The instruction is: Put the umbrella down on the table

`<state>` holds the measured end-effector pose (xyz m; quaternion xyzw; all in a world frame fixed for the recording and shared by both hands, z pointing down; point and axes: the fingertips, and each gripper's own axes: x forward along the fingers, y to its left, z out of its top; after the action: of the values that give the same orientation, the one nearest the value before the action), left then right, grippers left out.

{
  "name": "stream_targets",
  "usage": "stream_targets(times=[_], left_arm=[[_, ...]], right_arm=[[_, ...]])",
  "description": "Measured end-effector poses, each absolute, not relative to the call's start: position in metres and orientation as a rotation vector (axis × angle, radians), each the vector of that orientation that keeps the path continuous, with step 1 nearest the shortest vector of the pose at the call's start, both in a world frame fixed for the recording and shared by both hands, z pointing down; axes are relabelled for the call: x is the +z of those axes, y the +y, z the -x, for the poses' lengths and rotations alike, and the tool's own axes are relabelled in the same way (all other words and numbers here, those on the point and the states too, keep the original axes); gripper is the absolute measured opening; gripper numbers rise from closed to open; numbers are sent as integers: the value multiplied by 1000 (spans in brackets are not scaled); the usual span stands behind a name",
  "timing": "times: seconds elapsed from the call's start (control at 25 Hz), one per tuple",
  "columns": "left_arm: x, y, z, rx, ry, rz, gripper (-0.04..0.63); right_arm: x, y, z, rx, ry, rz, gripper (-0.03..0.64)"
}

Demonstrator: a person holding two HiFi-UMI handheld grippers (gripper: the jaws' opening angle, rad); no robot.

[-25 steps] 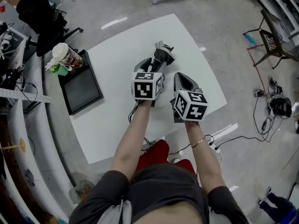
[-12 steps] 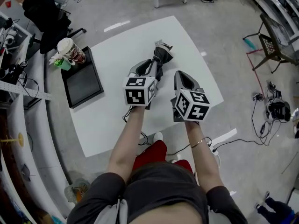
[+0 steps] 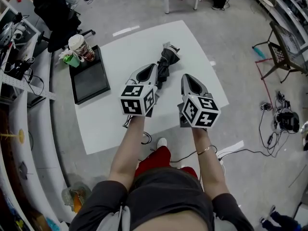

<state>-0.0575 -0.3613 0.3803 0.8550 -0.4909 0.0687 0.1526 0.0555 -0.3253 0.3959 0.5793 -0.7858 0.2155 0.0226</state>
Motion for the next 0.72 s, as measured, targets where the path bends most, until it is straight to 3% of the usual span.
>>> stream_targets(times=[0.72], left_arm=[[348, -264, 93, 85, -1471, -2432, 12]], right_arm=[[360, -265, -57, 577, -2567, -1688, 18]])
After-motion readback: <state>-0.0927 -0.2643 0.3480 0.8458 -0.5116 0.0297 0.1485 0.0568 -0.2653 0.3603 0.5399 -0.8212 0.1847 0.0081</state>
